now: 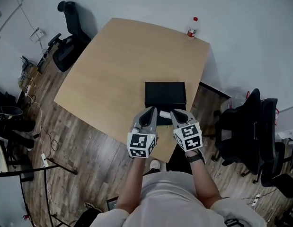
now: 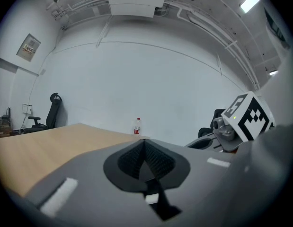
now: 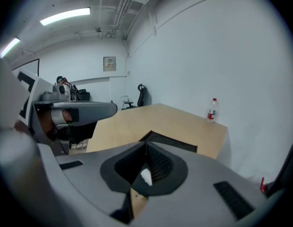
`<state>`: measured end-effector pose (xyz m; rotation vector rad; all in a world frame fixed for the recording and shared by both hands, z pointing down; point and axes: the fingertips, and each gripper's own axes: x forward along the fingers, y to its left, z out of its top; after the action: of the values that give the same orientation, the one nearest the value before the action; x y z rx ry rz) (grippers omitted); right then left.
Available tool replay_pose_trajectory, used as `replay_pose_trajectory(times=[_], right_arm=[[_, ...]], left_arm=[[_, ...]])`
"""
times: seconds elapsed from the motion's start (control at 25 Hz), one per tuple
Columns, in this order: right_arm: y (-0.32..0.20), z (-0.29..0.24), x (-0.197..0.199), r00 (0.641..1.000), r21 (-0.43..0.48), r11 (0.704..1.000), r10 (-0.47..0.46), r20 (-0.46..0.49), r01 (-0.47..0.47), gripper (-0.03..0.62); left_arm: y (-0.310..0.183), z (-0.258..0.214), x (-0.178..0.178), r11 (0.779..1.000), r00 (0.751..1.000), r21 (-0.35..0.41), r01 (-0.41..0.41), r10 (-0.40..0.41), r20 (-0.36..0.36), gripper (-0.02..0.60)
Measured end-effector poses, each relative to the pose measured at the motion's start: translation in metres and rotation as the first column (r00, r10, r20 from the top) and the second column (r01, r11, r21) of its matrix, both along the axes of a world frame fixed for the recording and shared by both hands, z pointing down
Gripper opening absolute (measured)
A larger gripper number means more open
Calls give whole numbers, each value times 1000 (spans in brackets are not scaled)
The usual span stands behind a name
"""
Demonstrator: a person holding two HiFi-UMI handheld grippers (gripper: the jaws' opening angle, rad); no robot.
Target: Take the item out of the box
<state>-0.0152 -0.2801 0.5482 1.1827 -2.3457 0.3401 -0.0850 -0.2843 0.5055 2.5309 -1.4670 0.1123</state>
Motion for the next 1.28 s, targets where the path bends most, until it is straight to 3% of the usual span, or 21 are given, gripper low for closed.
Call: replay_pose_trajectory(times=[0.32, 0.56, 1.12, 1.28], right_arm=[[-8, 73, -12, 976, -186, 965, -204, -75, 187, 15], [-16, 116, -18, 923, -282, 910, -355, -149, 304, 16], [-24, 179, -14, 846, -403, 832, -489, -212, 381, 18], [-23, 185, -14, 836, -415, 822, -505, -215, 390, 21]], left_arm=[[-36, 21, 4, 999, 999, -34, -18, 19, 38, 6], [-57, 53, -7, 994, 997, -107, 24, -16, 76, 6], [-73, 90, -11, 984, 996, -173, 49, -35, 81, 6], [-76, 93, -13, 982, 996, -181, 58, -45, 77, 6]])
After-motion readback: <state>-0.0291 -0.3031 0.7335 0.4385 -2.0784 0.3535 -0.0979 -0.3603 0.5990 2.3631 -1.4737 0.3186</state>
